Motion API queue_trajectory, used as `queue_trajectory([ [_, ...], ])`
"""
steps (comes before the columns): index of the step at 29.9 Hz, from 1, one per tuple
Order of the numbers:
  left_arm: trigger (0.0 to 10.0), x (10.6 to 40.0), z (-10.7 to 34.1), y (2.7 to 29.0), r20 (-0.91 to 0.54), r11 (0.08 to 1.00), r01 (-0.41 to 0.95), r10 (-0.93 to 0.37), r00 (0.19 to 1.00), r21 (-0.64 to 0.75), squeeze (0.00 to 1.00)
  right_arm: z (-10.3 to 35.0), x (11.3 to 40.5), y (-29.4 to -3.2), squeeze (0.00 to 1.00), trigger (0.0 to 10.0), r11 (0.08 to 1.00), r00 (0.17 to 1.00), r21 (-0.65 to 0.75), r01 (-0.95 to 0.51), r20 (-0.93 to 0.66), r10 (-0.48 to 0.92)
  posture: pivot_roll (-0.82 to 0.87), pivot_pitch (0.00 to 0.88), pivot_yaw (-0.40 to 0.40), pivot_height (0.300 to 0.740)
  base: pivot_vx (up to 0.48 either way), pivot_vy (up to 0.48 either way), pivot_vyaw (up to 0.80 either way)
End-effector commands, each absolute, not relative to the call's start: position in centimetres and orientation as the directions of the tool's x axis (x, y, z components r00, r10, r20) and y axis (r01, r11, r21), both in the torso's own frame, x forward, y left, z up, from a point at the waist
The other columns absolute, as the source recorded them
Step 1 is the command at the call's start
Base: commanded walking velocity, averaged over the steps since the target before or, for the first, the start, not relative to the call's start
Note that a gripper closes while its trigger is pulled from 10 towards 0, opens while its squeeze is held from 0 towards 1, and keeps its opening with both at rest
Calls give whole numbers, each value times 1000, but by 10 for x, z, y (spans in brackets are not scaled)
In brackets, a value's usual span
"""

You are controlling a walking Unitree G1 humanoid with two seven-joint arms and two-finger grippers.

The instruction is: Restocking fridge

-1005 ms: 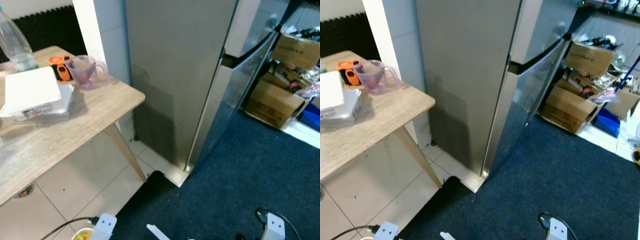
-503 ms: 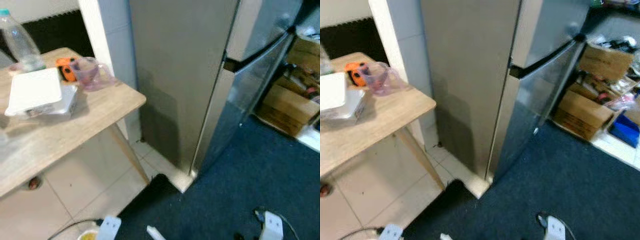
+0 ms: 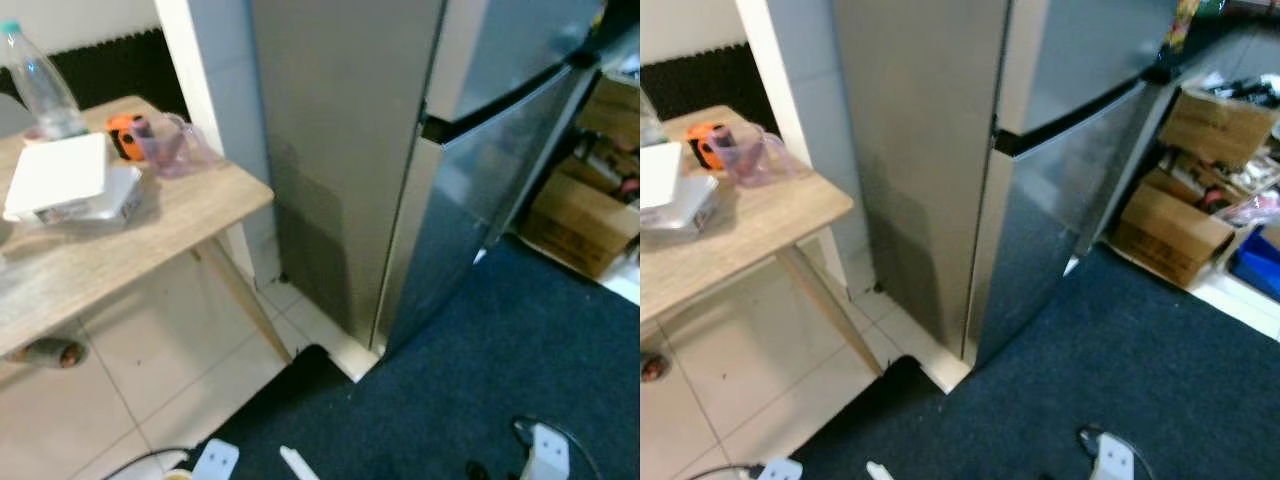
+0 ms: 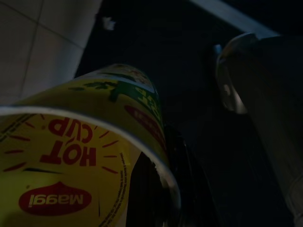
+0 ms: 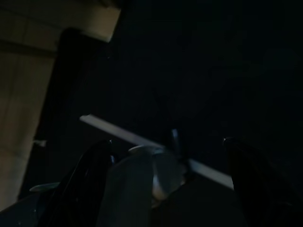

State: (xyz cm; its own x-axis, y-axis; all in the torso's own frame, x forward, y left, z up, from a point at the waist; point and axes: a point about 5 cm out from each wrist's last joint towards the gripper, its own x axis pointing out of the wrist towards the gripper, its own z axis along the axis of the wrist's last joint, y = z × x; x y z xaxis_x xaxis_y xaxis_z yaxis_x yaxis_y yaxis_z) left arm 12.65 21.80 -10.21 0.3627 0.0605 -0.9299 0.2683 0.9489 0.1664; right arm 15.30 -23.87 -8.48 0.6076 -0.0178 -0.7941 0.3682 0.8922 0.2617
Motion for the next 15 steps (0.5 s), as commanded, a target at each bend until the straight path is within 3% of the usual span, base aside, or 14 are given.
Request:
queue_trajectory([
  [1, 10000, 120, -105, 211, -940, 950, 282, 34, 341, 137, 0, -86, 154, -233, 0, 10000, 897, 613, 274, 346, -790, 6, -58, 65, -34, 740, 0, -368, 644],
  [15, 10000, 119, -106, 210, -941, 948, 289, 29, 337, 133, 0, -87, 151, -233, 0, 10000, 925, 585, 228, 303, -811, 8, -57, 63, -35, 740, 0, -357, 775],
])
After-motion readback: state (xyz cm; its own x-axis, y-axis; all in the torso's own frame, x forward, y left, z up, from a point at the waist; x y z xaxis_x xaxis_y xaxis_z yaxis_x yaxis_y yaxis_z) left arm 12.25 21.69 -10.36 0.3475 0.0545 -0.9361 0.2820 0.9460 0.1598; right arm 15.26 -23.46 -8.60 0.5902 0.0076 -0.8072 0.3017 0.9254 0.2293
